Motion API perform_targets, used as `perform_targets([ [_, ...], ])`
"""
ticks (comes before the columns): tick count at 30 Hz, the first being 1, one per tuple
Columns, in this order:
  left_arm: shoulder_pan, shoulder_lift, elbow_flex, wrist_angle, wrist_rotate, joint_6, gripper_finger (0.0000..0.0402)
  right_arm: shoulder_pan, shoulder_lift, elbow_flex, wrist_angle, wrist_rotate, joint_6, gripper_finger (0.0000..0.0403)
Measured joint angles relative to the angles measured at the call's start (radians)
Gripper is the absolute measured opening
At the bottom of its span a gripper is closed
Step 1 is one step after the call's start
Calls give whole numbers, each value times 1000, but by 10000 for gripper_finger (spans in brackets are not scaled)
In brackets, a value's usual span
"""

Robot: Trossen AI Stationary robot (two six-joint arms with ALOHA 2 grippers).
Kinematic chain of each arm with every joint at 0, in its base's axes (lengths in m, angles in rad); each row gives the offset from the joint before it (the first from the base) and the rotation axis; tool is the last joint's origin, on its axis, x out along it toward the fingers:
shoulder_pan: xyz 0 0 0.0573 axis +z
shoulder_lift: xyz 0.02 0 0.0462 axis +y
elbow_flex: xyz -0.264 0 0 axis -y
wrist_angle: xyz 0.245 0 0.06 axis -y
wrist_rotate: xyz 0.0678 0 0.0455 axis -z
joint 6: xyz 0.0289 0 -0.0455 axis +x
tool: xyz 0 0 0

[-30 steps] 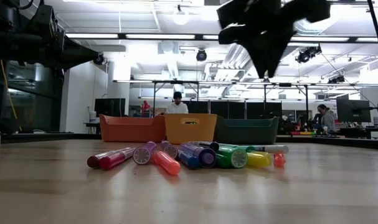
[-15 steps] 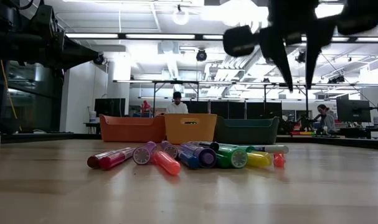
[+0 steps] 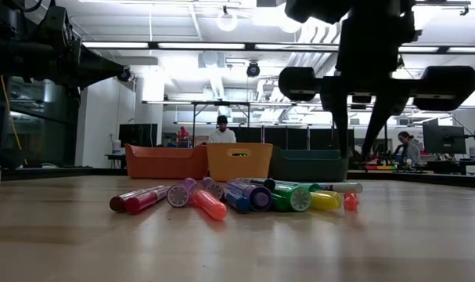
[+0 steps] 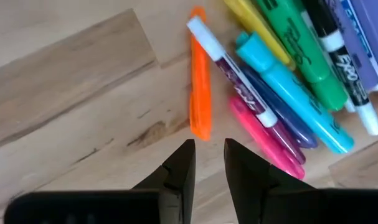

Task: Pick & Place Markers
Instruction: Put the right orange pen into the yellow bin

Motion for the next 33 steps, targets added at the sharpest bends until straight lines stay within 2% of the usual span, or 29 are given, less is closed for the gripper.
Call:
perform_targets([
  [5,0,0,0,0,0,0,3,-6,46,-2,3,-6,1,86],
  [13,0,0,0,0,0,0,3,2,68,-1,50,-3,2,179],
  [17,0,0,0,0,0,0,3,18,74,-1,55,-4,18,204],
  [23,0,0,0,0,0,0,3,37,111,0,87,-27,70,204],
  [33,0,0,0,0,0,0,3,38,133,4,93,-60,115,158],
])
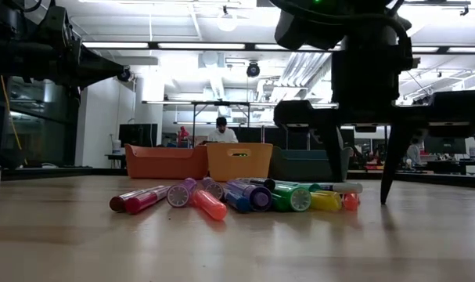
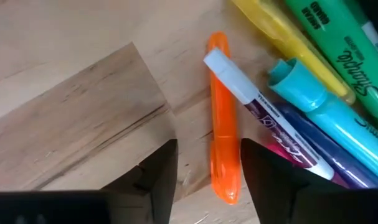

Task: Pick & Place Markers
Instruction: Put the right orange pen into the yellow bin

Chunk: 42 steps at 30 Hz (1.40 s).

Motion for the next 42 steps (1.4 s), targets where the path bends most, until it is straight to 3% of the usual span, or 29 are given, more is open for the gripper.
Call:
perform_targets([
  [23,0,0,0,0,0,0,3,-19,-2,3,-61,19,56,33],
  [33,0,0,0,0,0,0,3,-85,-2,2,-94,33,99,36],
  [42,0,0,0,0,0,0,3,-156,-6,2,-135,172,100,37],
])
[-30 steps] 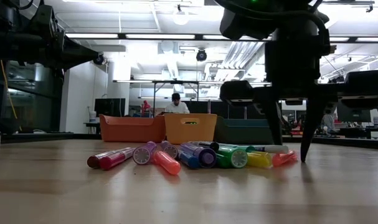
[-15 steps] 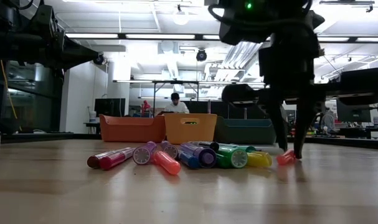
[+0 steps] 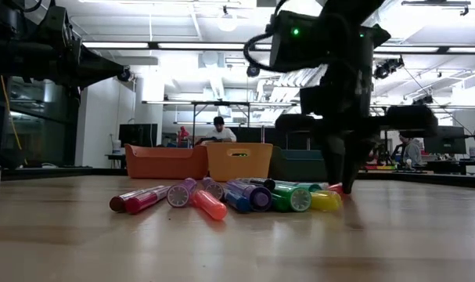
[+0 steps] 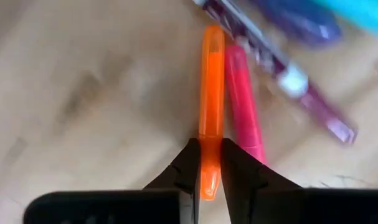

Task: Pick & Place Markers
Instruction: Put the right orange pen into the yellow bin

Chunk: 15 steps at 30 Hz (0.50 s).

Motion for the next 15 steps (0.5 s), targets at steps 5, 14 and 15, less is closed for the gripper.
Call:
perform_targets([
  [5,0,0,0,0,0,0,3,-11,-19,-5,-27,68,-6,29],
  [14,0,0,0,0,0,0,3,-10,-82,-4,-50,57,9,30],
  [15,0,0,0,0,0,0,3,-10,-90,-4,-49,57,7,28],
])
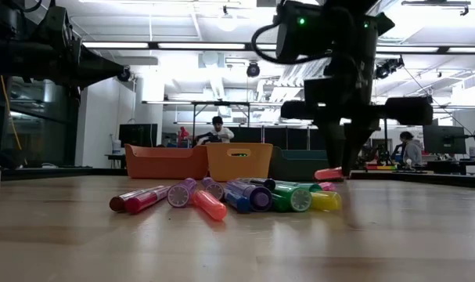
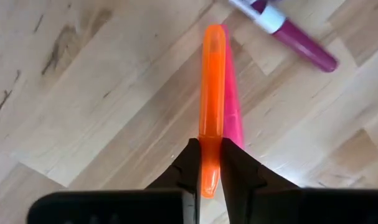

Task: Pick & Place Markers
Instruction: Put the right orange pen into the yellow bin

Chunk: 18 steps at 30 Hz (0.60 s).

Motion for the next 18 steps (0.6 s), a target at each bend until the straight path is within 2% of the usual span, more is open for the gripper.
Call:
perform_targets([
  [9,0,0,0,0,0,0,3,-37,-25,50,12,-2,-27,33],
  [18,0,0,0,0,0,0,3,-131,-25,198,13,4,-228,38],
])
